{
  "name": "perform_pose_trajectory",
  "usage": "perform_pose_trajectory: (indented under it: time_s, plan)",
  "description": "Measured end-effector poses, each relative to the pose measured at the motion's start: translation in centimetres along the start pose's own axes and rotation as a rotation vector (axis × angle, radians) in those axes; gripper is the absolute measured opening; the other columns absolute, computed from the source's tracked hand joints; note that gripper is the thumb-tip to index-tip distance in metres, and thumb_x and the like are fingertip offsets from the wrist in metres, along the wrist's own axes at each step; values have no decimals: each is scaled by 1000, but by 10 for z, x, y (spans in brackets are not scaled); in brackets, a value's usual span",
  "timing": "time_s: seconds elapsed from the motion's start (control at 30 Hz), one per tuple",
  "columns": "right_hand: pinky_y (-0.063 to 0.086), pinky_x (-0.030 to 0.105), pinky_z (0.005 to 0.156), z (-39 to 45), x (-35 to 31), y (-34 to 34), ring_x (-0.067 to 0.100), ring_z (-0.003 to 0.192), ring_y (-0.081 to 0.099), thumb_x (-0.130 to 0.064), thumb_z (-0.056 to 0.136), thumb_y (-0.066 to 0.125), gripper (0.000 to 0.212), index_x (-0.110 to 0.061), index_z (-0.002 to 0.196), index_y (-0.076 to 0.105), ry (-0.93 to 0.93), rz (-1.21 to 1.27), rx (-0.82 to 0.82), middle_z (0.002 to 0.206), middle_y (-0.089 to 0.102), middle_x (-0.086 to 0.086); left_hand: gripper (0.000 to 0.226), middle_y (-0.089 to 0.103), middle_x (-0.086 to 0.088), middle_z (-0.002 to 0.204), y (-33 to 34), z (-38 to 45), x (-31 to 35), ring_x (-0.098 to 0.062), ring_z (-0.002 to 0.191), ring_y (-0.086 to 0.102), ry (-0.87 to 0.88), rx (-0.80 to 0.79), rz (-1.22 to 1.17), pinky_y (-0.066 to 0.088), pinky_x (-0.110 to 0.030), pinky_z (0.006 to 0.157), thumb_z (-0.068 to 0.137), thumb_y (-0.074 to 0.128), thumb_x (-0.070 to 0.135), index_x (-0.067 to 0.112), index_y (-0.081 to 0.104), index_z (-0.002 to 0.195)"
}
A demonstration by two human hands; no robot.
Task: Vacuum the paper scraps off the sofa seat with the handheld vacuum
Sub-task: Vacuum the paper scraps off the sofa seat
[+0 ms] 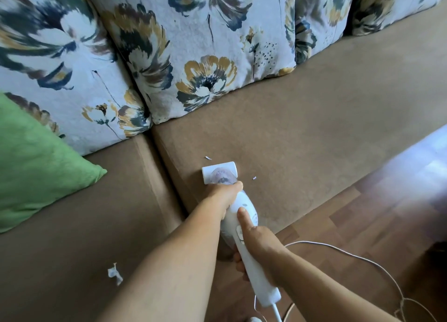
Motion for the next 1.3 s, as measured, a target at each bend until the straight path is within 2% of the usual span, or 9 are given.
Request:
perform_pose_trajectory:
  time_s: [0.07,0.23,0.37,0.5,0.67,0.9,1.03,1.13,1.3]
  plan:
    - [48,25,48,1,2,0,27,53,59,-73,88,34,79,0,82,64,-10,11,7,63,62,13,62,66,-6,115,-2,-2,-1,-15,68,55,-9,12,8,42,-20,60,84,59,45,11,47,135]
    - [56,36,65,4,-11,4,29,60,64,-76,84,33,82,-1,75,67,-102,-9,34,63,66,12,76,57,-9,129,-13,-1,14,-28,114,62,26,38,-2,49,-33,91,79,60,49,17,34,143]
    - [49,25,48,0,-40,7,23,45,59,-70,89,34,77,-2,71,64,-123,3,7,56,64,10,72,61,-9,122,-33,5,31,-23,94,65,38,71,12,42,-24,69,79,59,52,14,41,137]
    - [46,20,41,6,-56,11,21,38,55,-69,91,33,74,-2,77,62,-92,-35,1,53,61,9,67,53,-4,79,-40,22,37,-17,54,48,23,69,26,36,-22,51,78,61,52,9,49,128]
    - [37,11,31,24,-59,12,14,30,51,-67,93,30,75,0,88,65,-53,-99,35,49,59,4,48,38,-3,58,-32,40,32,-16,44,38,-17,-4,124,28,-23,44,84,58,52,7,48,98]
    - [48,25,45,28,-63,18,23,39,56,-70,90,34,78,1,85,65,-7,-28,49,56,62,11,48,30,-4,37,-36,43,40,-17,41,28,10,-36,161,21,-24,44,90,52,48,10,36,66]
    - [49,23,44,15,-56,30,21,39,57,-70,90,34,77,1,89,64,-4,53,56,56,61,10,43,40,-6,48,-40,42,37,-19,44,39,28,-29,205,27,-22,46,87,53,48,7,46,76]
    - [50,25,49,3,-47,36,23,43,58,-68,91,33,77,1,81,65,-35,182,97,53,62,10,65,62,-14,105,-32,34,40,-29,91,64,93,-66,204,42,-28,70,82,58,50,6,45,129]
    - [60,38,61,-17,-37,38,28,51,65,-70,91,29,81,1,81,68,-24,412,173,56,66,15,92,35,-8,152,1,10,59,-34,132,44,241,-210,353,41,-43,106,79,56,52,19,14,154]
Point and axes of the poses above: each hand's wrist, its own z-axis towards the middle knuckle, its own y-axis out of the palm, x = y × z, the point moved 7 cm from there along z, towards the middle knuckle
